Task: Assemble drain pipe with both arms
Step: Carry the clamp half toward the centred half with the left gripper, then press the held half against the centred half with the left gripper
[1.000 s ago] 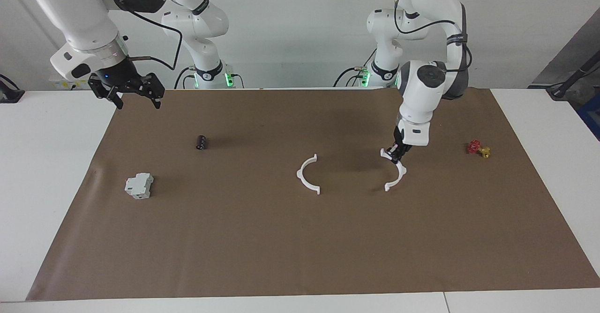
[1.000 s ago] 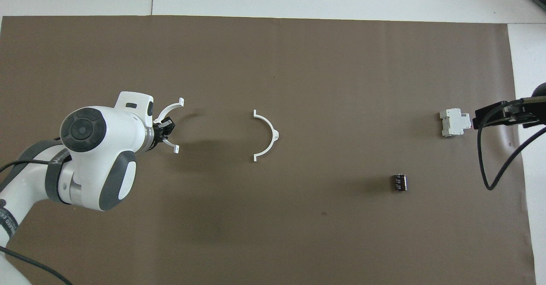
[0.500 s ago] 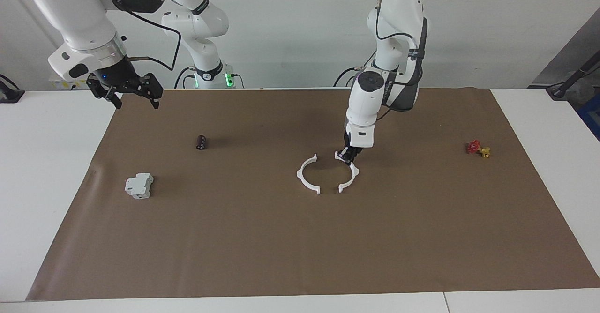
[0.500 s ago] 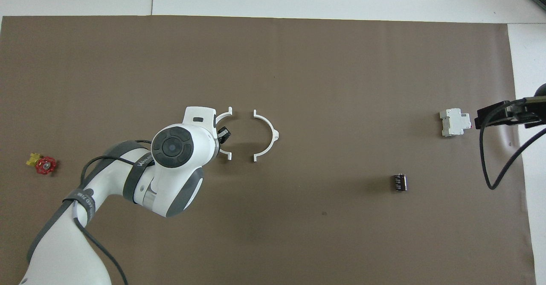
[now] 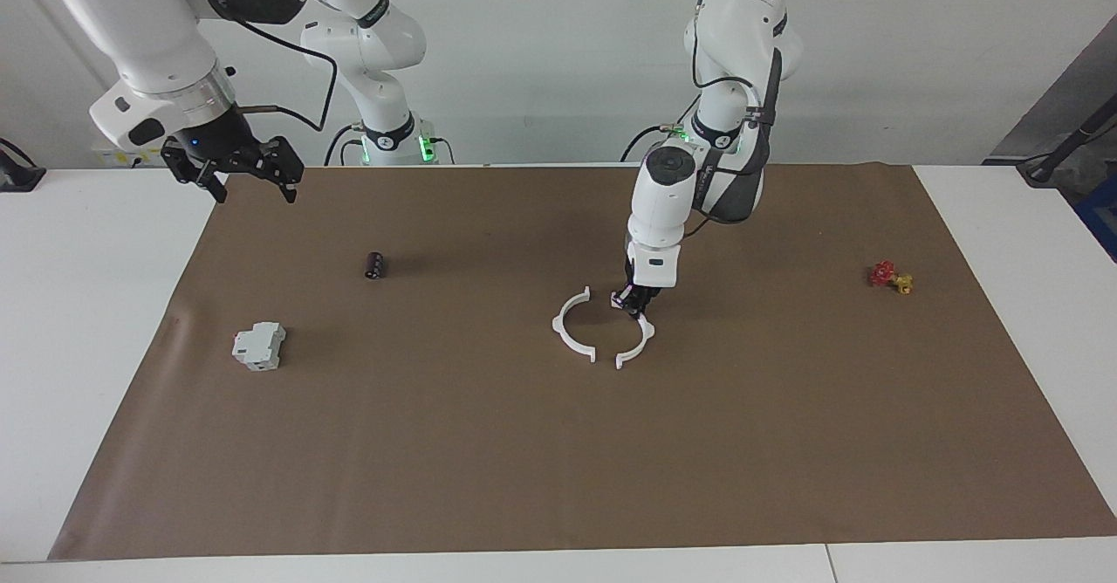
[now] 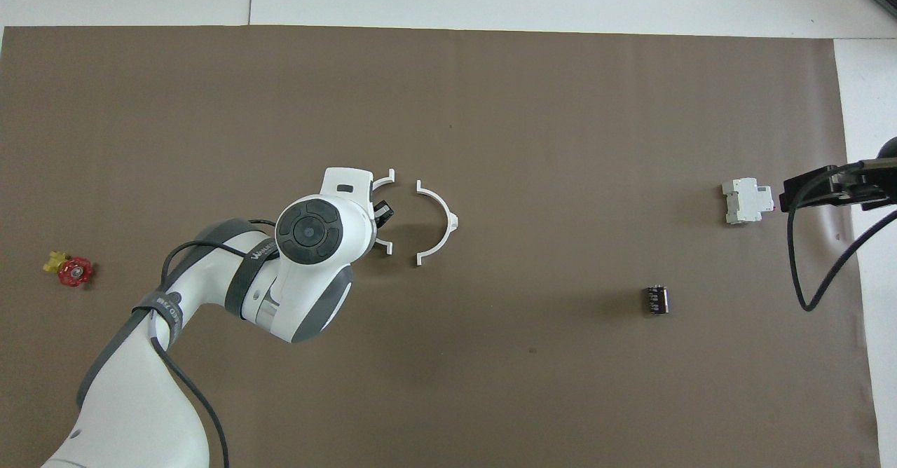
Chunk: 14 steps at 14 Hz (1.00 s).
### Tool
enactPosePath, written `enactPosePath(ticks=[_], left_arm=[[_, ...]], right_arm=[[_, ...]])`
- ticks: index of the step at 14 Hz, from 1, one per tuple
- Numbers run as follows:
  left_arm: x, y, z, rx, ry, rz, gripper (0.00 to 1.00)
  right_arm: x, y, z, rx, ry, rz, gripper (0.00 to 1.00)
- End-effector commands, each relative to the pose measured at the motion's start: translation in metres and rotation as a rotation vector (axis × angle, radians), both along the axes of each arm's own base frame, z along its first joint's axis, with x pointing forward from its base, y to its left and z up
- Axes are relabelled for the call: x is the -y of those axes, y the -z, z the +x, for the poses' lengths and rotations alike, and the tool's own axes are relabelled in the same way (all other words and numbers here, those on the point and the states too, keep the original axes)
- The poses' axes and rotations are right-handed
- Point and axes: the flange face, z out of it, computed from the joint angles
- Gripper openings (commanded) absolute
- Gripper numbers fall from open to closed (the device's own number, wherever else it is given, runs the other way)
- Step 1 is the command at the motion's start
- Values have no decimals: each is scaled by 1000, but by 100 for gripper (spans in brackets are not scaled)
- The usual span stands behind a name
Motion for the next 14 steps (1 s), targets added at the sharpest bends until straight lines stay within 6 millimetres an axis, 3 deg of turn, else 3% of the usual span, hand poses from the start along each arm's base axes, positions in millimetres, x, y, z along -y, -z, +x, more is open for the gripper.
enactPosePath(ticks=[1, 6, 14], left_arm=[[11, 2, -8, -34, 14, 43, 0], [25, -4, -15, -37, -38, 37, 0], [27, -7, -13, -25, -136, 15, 0]], right_arm=[[0, -2, 2, 15, 15, 16, 100], [0, -2, 1, 13, 15, 16, 100], [0, -1, 1, 10, 15, 17, 100]])
